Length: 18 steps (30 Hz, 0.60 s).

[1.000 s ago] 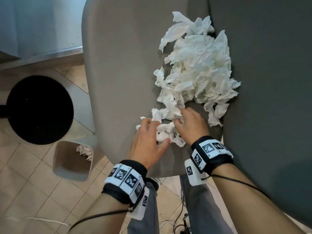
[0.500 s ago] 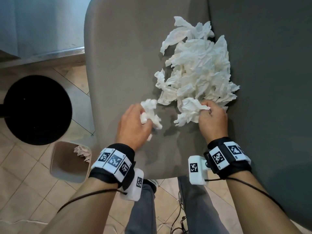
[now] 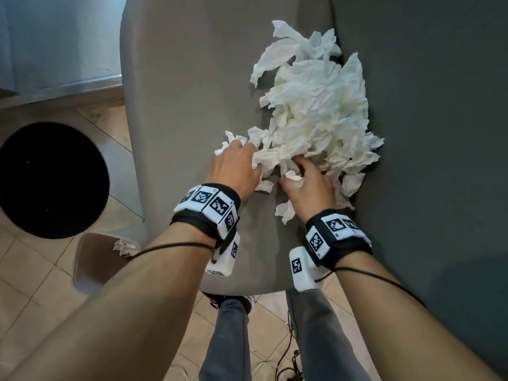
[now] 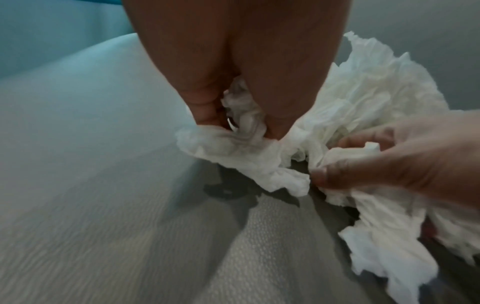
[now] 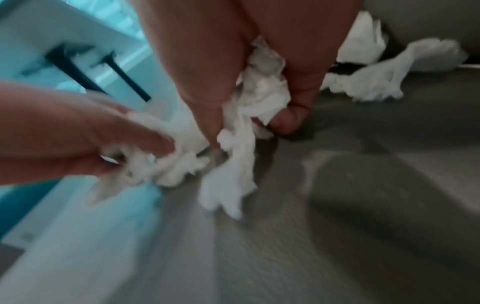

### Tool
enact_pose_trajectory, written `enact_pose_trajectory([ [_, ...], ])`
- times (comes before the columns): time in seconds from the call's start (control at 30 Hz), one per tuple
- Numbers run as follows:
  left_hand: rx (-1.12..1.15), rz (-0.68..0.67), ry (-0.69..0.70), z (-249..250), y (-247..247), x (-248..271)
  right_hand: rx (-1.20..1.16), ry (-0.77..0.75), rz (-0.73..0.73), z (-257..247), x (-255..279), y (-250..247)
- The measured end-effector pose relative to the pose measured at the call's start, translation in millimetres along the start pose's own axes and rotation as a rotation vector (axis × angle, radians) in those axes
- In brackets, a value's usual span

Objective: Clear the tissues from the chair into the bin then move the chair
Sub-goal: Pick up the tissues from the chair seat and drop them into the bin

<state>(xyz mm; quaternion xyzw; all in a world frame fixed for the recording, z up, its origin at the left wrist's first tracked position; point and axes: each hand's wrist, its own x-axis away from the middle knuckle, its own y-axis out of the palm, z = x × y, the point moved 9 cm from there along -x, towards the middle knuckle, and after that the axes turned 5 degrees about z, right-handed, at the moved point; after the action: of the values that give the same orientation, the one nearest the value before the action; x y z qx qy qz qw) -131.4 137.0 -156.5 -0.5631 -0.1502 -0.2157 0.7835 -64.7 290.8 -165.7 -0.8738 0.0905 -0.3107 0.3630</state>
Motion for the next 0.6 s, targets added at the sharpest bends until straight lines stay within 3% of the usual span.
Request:
enact_pose_trajectory([
  [0.1, 0.124, 0.069, -0.059, -10.3, -8.6, 9.9, 0.036, -0.024, 0.058, -1.7, -6.0, -6.0],
  [0.33, 0.385, 0.301, -0.094, -35.2, -37.3, 44.1, -0.127, 0.030, 0.133, -2.5, 3.1, -35.9],
  [0.6, 0.568, 0.300, -0.224, -52.7, -50.1, 68.4, -0.205, -0.060, 0.313, -11.4, 11.8, -58.8],
])
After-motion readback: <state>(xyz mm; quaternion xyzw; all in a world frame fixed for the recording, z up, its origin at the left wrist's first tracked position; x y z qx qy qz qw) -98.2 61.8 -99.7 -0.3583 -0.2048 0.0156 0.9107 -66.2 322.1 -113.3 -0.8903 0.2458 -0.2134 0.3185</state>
